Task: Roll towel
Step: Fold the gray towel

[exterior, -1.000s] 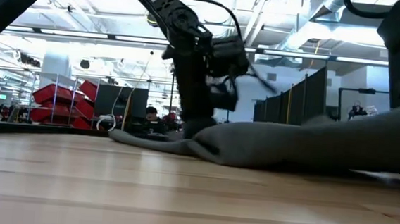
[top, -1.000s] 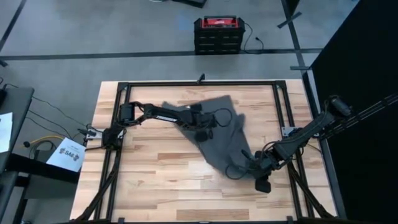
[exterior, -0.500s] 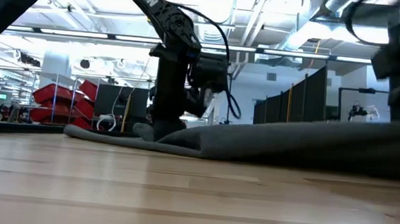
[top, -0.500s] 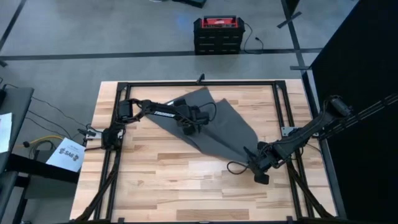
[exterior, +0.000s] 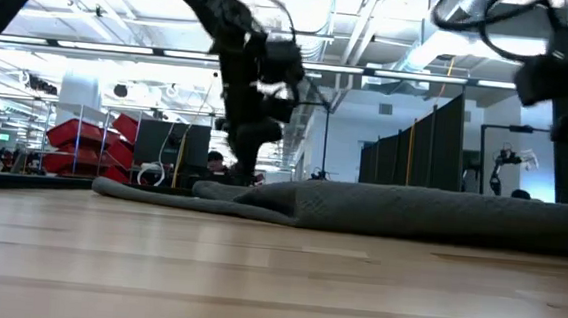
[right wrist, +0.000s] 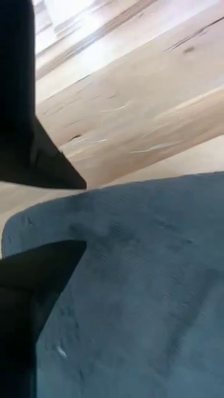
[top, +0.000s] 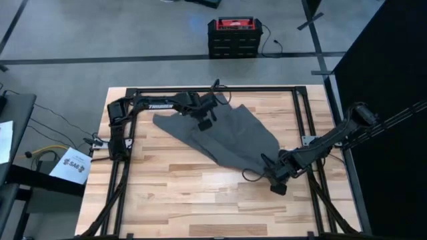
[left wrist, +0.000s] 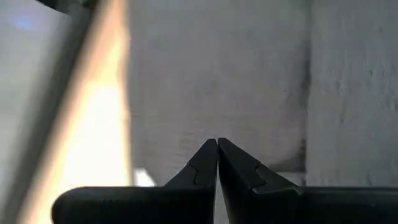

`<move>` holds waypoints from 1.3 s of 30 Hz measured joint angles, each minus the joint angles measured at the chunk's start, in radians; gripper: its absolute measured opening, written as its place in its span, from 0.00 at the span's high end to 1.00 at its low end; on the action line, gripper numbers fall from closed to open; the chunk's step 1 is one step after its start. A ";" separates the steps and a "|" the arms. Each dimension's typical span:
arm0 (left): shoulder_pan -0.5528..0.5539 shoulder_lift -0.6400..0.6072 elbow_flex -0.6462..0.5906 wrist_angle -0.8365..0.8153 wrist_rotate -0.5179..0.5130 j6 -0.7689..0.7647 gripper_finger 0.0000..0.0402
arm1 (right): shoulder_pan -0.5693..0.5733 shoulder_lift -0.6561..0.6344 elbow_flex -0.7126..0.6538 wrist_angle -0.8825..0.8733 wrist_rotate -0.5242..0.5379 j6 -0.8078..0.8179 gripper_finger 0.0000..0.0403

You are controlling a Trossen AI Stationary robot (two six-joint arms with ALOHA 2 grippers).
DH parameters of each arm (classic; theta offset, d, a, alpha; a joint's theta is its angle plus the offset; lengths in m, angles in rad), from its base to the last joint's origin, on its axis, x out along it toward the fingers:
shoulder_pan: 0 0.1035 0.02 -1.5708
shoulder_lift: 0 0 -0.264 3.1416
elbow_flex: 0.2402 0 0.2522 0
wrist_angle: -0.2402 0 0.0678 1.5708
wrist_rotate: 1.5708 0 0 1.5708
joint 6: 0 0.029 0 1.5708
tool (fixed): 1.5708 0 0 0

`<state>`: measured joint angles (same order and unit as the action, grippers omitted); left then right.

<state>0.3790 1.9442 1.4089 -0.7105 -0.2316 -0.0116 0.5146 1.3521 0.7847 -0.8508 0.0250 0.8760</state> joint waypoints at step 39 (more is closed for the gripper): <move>-0.011 0.013 -0.217 -0.006 -0.007 -0.051 1.00 | -1.068 0.306 0.028 0.501 -0.043 -0.699 0.53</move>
<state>0.3683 1.9575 1.1919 -0.7166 -0.2386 -0.0628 -0.5535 1.6580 0.8130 -0.3494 -0.0181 0.1766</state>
